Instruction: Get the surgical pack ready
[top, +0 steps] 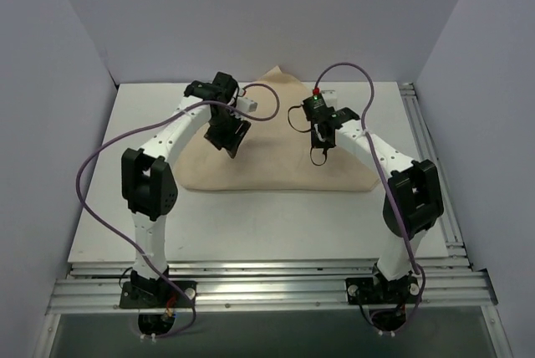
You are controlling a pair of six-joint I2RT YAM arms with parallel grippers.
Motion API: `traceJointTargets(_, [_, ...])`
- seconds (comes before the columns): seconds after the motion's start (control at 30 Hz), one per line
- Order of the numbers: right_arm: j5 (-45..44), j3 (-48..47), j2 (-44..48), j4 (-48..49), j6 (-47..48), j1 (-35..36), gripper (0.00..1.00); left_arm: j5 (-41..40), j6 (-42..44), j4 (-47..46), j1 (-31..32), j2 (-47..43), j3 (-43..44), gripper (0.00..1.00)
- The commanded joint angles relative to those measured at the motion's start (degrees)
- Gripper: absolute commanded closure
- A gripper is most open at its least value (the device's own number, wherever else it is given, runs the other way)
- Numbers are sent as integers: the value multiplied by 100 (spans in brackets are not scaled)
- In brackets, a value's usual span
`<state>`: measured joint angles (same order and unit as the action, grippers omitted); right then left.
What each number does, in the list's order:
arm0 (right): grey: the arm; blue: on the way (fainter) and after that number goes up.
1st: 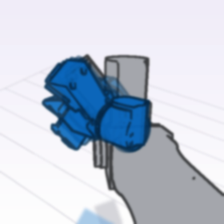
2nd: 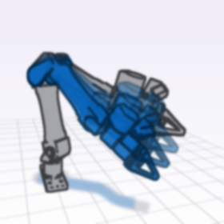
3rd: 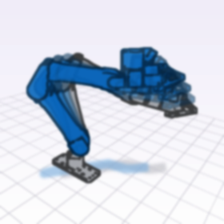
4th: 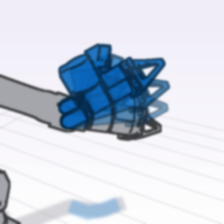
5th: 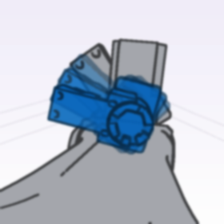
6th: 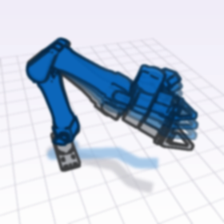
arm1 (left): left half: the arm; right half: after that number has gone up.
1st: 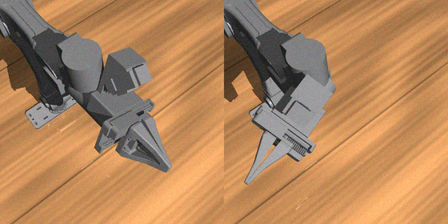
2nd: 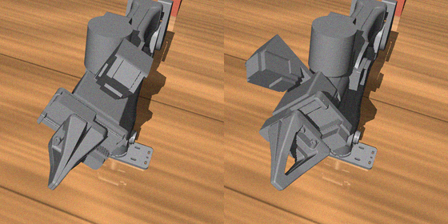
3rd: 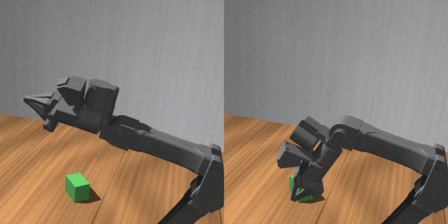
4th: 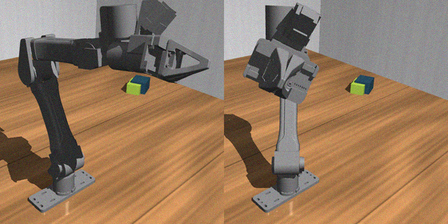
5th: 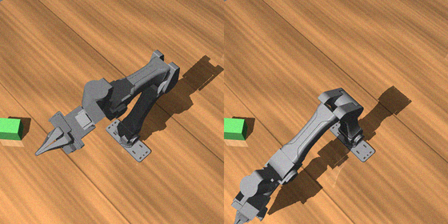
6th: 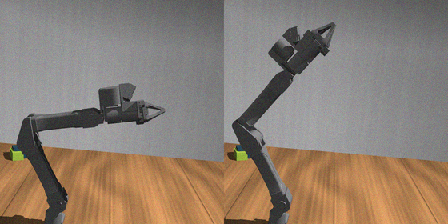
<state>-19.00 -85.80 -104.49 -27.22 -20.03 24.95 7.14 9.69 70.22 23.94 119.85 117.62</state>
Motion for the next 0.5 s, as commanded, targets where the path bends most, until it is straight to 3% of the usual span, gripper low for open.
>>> traceJointTargets(0.0, [-306, 721, 506, -346, -475, 212, 100, -204, -46, 19, 391, -445, -852, 37])
traceJointTargets(0.2, [300, 1661, 773, 225, -765, 265, 100, -818, -433, -447, 436, -235, -1251, 39])
traceJointTargets(0.47, [731, 1979, 351, 1113, -932, 80, 100, -1162, -653, -1114, 409, 310, -1268, 43])
